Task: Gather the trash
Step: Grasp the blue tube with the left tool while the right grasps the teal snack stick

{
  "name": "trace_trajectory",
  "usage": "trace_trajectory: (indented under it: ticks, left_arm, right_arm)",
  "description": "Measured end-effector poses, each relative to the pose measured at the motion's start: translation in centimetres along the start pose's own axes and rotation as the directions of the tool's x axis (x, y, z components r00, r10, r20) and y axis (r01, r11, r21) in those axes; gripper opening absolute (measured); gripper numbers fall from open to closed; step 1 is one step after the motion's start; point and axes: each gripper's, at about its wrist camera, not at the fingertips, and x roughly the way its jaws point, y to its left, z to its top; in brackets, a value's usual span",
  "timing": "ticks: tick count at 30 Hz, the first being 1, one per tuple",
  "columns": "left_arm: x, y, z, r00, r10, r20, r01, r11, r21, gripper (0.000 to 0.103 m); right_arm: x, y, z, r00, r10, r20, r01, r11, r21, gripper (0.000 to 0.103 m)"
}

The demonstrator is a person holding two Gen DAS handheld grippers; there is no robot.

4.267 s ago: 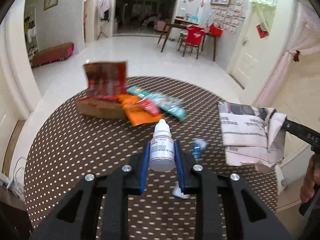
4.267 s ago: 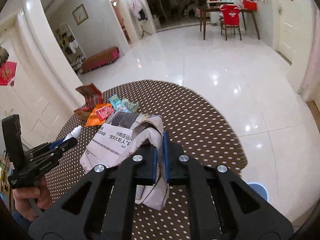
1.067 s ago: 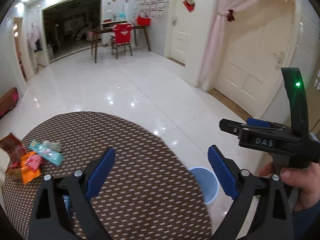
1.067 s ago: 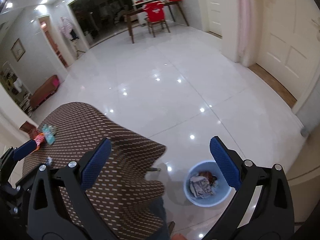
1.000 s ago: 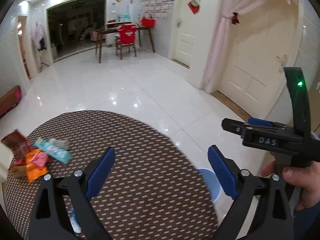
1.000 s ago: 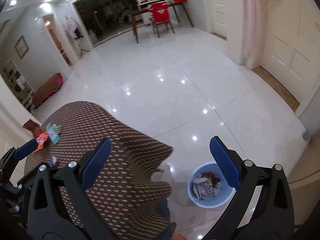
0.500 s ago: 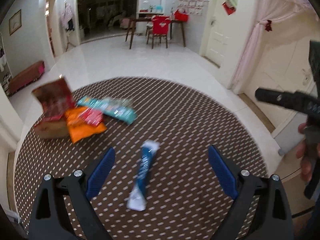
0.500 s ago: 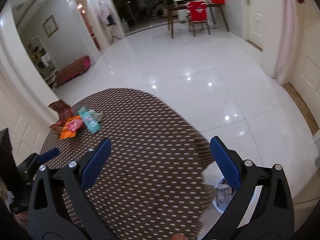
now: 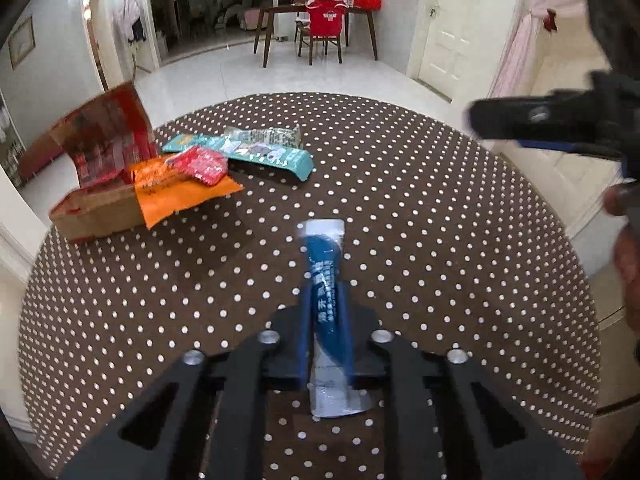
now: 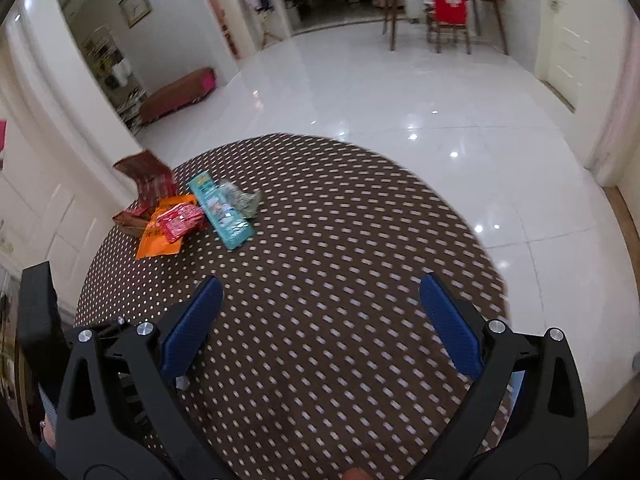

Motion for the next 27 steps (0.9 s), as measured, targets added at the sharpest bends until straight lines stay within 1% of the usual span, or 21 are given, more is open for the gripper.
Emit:
trace_trajectory:
  ticks: [2, 3, 6, 8, 10, 12, 14, 16, 17, 18, 21, 23, 24, 25, 26, 27]
  left_arm:
    - [-0.2, 1.0, -0.2, 0.999, 0.031, 0.012, -0.031, 0.999, -0.025, 0.01]
    - [-0.5, 1.9, -0.4, 0.999, 0.049, 0.022, -0.048, 0.998, -0.049, 0.01]
    - [-1.5, 4.5, -0.9, 0.997, 0.072, 0.037, -0.066, 0.99, -0.127, 0.01]
    - [-2.1, 5.9, -1.2, 0.995, 0.091, 0.046, -0.082, 0.983, -0.167, 0.01]
    - [-2.7, 7.1, -1.4, 0.993, 0.102, 0.051, -0.09, 0.974, -0.206, 0.01]
    - [-3.1, 8.3, -1.7, 0.992, 0.119, 0.052, -0.103, 0.966, -0.238, 0.01]
    - [-3.1, 9.2, -1.9, 0.991, 0.122, 0.048, -0.106, 0.959, -0.262, 0.01]
    - [-3.1, 9.6, -2.1, 0.992, 0.122, 0.044, -0.106, 0.955, -0.276, 0.01]
    - [-3.1, 9.8, -2.2, 0.991, 0.123, 0.044, -0.106, 0.954, -0.28, 0.01]
    - [-3.1, 9.9, -2.2, 0.992, 0.122, 0.044, -0.104, 0.954, -0.282, 0.01]
    - [-3.2, 10.1, -2.3, 0.993, 0.111, 0.049, -0.092, 0.951, -0.294, 0.01]
    - [-2.9, 10.1, -2.2, 0.993, 0.105, 0.049, -0.086, 0.951, -0.299, 0.01]
    - [-3.1, 9.9, -2.3, 0.994, 0.101, 0.047, -0.083, 0.95, -0.301, 0.01]
    - [-2.9, 9.8, -2.3, 0.994, 0.096, 0.046, -0.078, 0.95, -0.304, 0.011]
    - [-2.9, 9.7, -2.2, 0.995, 0.093, 0.046, -0.074, 0.949, -0.306, 0.011]
    - [-2.9, 9.5, -2.1, 0.995, 0.09, 0.048, -0.071, 0.949, -0.307, 0.01]
  right_arm:
    - [1.6, 1.4, 0.6, 1.0, 0.024, -0.021, -0.025, 0.998, -0.059, 0.097]
    - [2.9, 2.6, 1.0, 0.999, 0.029, -0.034, -0.033, 0.994, -0.107, 0.097]
    - [6.0, 4.9, 1.8, 0.996, 0.043, -0.083, -0.059, 0.979, -0.197, 0.097]
    - [7.6, 6.2, 2.1, 0.994, 0.041, -0.098, -0.065, 0.965, -0.253, 0.093]
    - [9.7, 7.8, 2.4, 0.99, 0.025, -0.138, -0.067, 0.948, -0.312, 0.072]
    - [11.5, 9.0, 2.8, 0.986, 0.017, -0.164, -0.074, 0.934, -0.349, 0.066]
    - [12.2, 9.8, 3.0, 0.993, -0.023, -0.118, -0.027, 0.916, -0.4, 0.056]
    - [12.2, 10.1, 2.9, 0.994, -0.018, -0.106, -0.027, 0.912, -0.409, 0.036]
    - [12.0, 10.1, 2.8, 0.994, -0.019, -0.108, -0.027, 0.911, -0.41, 0.034]
    - [11.6, 10.1, 2.3, 0.994, -0.024, -0.108, -0.024, 0.908, -0.419, 0.029]
    - [9.9, 9.3, 0.4, 0.993, -0.016, -0.114, -0.033, 0.912, -0.41, 0.028]
    - [8.4, 8.6, -1.2, 0.991, -0.006, -0.135, -0.048, 0.916, -0.398, 0.029]
    - [8.0, 8.4, -1.5, 0.99, -0.002, -0.14, -0.054, 0.917, -0.394, 0.029]
    - [7.7, 8.2, -1.8, 0.989, 0.004, -0.146, -0.061, 0.921, -0.385, 0.033]
    - [7.8, 8.2, -1.8, 0.989, 0.006, -0.149, -0.063, 0.923, -0.38, 0.041]
    - [7.9, 8.1, -1.7, 0.989, -0.002, -0.146, -0.055, 0.924, -0.38, 0.058]
